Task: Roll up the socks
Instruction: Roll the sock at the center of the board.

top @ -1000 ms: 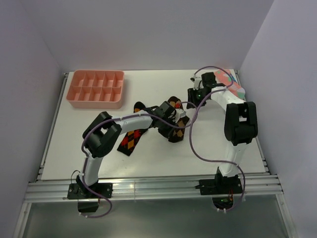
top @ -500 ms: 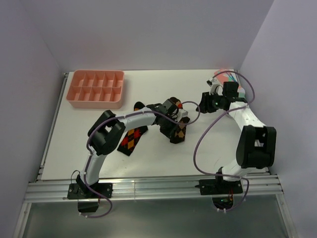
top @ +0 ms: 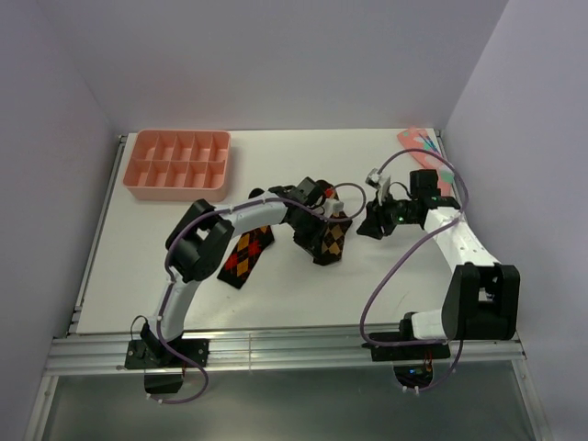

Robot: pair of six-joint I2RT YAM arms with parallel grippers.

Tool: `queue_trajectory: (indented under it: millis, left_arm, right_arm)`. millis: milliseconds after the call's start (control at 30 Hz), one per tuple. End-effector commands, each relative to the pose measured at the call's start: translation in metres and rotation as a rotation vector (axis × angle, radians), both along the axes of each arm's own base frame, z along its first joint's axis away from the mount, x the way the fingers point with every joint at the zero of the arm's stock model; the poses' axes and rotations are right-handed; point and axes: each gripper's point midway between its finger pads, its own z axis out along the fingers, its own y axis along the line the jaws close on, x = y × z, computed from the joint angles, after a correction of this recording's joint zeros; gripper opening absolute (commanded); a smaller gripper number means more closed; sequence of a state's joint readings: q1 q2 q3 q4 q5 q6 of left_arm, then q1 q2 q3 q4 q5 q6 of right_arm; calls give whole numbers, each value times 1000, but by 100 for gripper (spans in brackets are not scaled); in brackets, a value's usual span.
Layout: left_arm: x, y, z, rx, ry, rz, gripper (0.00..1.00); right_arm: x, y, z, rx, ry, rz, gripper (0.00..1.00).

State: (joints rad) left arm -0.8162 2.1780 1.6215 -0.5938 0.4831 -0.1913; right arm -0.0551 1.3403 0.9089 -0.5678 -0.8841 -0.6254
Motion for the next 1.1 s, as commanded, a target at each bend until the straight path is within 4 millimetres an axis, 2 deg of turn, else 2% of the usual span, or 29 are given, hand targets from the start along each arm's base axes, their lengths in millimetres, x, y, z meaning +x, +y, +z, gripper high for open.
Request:
queue_trajectory:
  millis: [0, 100, 300, 833, 1067]
  left_arm:
    - [0, 2, -1, 15, 52, 6, 0]
    - [0, 1, -1, 13, 69, 10, 0]
    - [-1, 2, -2, 17, 82, 15, 0]
    - [-6, 1, -1, -3, 100, 8, 0]
    - [-6, 3, -4, 1, 100, 8, 0]
  right_arm:
    - [-24, 15, -10, -32, -14, 177, 46]
    - [-35, 29, -20, -62, -22, 245, 46]
    - [-45, 45, -32, -124, -37, 303, 50]
    - [-44, 76, -59, -254, -41, 384, 55]
    - [-41, 87, -64, -283, -46, 390, 55]
